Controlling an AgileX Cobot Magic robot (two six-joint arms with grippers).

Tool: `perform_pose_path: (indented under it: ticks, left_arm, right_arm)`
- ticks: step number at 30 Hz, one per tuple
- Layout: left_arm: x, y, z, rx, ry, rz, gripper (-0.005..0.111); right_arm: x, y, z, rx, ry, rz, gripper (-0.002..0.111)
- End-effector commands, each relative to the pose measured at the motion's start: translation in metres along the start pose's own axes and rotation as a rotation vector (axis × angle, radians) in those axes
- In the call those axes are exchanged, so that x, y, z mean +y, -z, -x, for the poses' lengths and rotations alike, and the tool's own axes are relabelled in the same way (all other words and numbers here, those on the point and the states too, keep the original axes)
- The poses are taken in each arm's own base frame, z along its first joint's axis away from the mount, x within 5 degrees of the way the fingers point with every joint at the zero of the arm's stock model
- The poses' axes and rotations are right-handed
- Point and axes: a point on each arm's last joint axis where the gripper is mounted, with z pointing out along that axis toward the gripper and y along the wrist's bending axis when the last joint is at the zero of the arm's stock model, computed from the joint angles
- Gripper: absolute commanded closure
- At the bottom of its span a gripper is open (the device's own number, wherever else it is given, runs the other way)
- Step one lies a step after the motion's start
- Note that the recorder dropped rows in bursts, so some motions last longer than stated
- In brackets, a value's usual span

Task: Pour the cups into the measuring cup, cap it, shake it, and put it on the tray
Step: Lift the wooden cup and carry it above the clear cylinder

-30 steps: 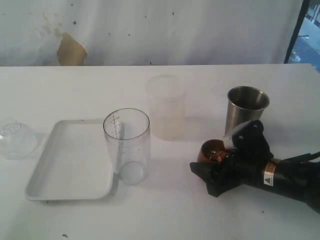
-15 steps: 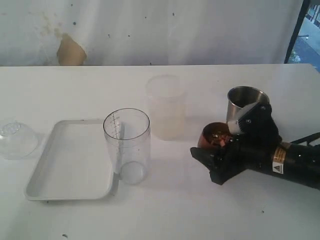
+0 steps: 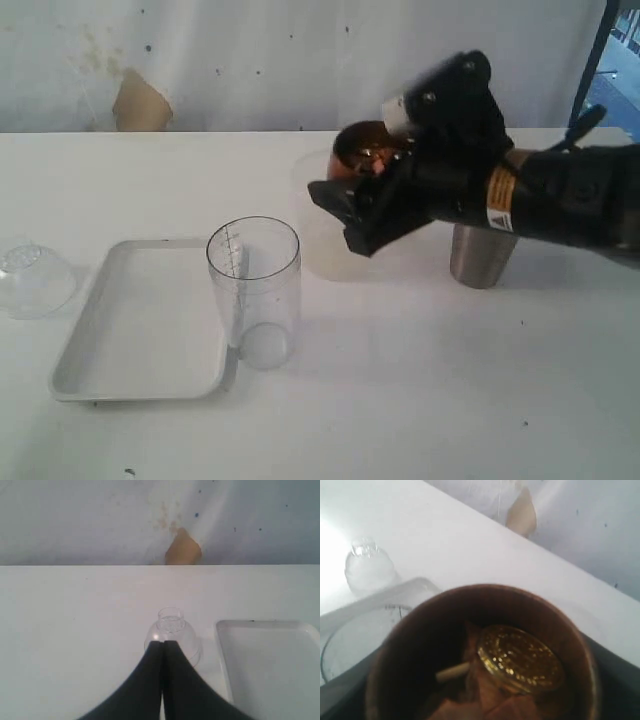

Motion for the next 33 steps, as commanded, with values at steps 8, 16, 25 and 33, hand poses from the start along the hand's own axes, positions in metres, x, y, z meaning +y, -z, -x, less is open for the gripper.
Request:
perform_pose_path:
  ticks: [8, 16, 25, 33]
  left_arm:
    - [0.000, 0.000, -0.001, -0.003, 0.008, -0.005, 0.107]
    - [0.000, 0.000, -0.001, -0.003, 0.008, -0.005, 0.107]
    - [0.000, 0.000, -0.001, -0.003, 0.008, -0.005, 0.107]
    - [0.000, 0.000, -0.001, -0.003, 0.008, -0.005, 0.107]
  right_arm:
    - [-0.025, -0.059, 0.043, -0.041, 0.029, -0.048, 0.108]
    - [-0.032, -0.098, 0.036, -0.052, 0.081, 0.023, 0.108]
    - [-0.026, -0.100, 0.045, -0.049, 0.293, 0.074, 0.108]
    - [-0.025, -0.089, 0.049, 0.060, 0.314, 0.069, 0.108]
